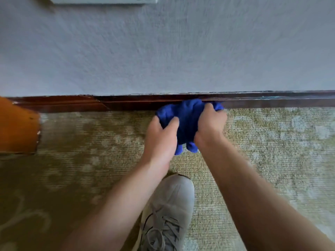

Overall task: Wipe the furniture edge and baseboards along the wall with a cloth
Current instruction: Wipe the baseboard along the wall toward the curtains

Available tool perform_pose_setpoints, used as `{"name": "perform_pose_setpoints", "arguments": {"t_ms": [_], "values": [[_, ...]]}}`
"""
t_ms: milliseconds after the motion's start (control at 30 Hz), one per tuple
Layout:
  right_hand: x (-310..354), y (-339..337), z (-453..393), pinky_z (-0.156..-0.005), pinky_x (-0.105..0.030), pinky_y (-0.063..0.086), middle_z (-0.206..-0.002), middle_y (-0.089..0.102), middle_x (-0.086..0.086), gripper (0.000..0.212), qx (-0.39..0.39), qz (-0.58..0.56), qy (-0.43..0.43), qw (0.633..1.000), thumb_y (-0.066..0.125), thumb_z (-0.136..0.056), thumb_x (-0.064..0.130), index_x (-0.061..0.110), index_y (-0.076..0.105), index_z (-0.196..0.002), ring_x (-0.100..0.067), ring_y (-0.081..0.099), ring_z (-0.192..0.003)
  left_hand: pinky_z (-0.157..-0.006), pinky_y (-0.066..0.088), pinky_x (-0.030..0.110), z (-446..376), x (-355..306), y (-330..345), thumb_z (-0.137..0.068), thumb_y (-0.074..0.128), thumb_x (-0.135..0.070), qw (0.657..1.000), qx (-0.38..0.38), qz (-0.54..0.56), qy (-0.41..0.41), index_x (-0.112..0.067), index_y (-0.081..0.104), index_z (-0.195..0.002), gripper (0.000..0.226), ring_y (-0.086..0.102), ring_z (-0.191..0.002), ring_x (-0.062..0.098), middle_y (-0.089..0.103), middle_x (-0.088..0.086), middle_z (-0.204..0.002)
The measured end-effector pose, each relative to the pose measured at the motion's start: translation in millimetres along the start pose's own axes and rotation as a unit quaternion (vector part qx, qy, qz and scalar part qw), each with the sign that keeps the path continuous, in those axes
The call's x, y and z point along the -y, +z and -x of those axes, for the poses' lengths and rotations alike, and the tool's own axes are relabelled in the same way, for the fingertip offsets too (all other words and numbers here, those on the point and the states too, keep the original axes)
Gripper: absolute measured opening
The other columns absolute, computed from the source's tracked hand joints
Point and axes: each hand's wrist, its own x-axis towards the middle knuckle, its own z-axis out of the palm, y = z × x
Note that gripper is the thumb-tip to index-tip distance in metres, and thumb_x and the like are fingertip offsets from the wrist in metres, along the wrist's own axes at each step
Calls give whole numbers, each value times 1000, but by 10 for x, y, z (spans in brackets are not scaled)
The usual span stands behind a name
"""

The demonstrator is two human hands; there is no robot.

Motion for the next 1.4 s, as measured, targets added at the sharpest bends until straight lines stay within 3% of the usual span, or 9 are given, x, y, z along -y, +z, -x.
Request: {"name": "perform_pose_setpoints", "arguments": {"t_ms": [133, 233, 367, 500, 633, 833, 1100, 1300, 1400], "values": [[-261, 227, 409, -91, -39, 47, -99, 61, -13, 21, 232, 141, -45, 961, 53, -91, 19, 5, 58, -106, -24, 57, -95, -59, 50, 27, -188, 172, -613, -89, 57, -21, 973, -187, 123, -47, -19, 66, -98, 12, 66, -76, 22, 71, 5, -91], [-226, 306, 649, -101, -42, 47, -106, 63, -12, 16, 334, 124, 4, 934, 58, -92, 20, 8, 58, -103, -29, 61, -109, -55, 52, 24, -279, 330, -980, -91, 51, -31, 965, -167, 185, -81, -21, 61, -125, 37, 68, -88, 21, 69, 6, -115], [110, -23, 402, -84, -36, 47, -92, 59, -12, 12, 290, 105, 77, 948, 53, -95, 12, 4, 60, -99, -24, 56, -93, -74, 54, 33, -119, 220, -712, -90, 55, -36, 977, -31, 182, -110, -13, 60, -125, 42, 66, -95, 27, 66, 16, -114], [508, -702, 232, -66, -27, 43, -90, 57, -10, 21, 272, 286, -14, 919, 48, -96, 16, 3, 61, -105, -24, 54, -78, -41, 47, 15, 143, -51, -240, -98, 45, -35, 980, -40, 149, -127, -10, 61, -97, 30, 67, -52, 17, 66, 18, -79], [790, -1262, 311, -91, -34, 41, -114, 62, -17, 41, 203, 339, -91, 914, 37, -102, 24, -3, 52, -128, -35, 55, -112, -58, 54, 24, 512, -168, -3, -91, 59, -32, 990, -8, 95, -108, -14, 65, -114, 29, 67, -78, 23, 71, 11, -101], [933, -1664, 416, -98, -37, 42, -139, 51, -21, 41, 183, 409, -119, 886, 31, -100, 15, -1, 48, -134, -39, 50, -126, -60, 46, 27, 807, -202, 226, -87, 64, -31, 994, -26, 29, -100, -11, 64, -115, 35, 62, -69, 24, 68, 8, -91], [605, -1802, -130, -79, -36, 42, -101, 55, -20, 31, 159, 338, -78, 924, 36, -98, 20, 5, 49, -75, -33, 51, -91, -62, 46, 27, 420, 122, 759, -76, 68, -42, 987, -52, 60, -143, -16, 63, -118, 49, 63, -71, 25, 68, 7, -92], [540, -1711, -639, -77, -42, 54, -91, 61, -15, 27, 199, 12, 123, 972, 71, -83, 24, 6, 52, -84, -31, 64, -83, -76, 57, 37, 232, 470, 1112, -93, 55, -39, 971, -45, 182, -147, -16, 61, -125, 40, 70, -98, 31, 71, 11, -113], [522, -1623, -683, -73, -45, 56, -102, 69, -26, 41, 273, -35, 180, 944, 74, -81, 16, -8, 60, -111, -33, 69, -83, -52, 50, 23, 61, 332, 1193, -94, 53, -42, 970, -95, 192, -120, -5, 56, -130, 52, 67, -66, 23, 72, 12, -93]]}}
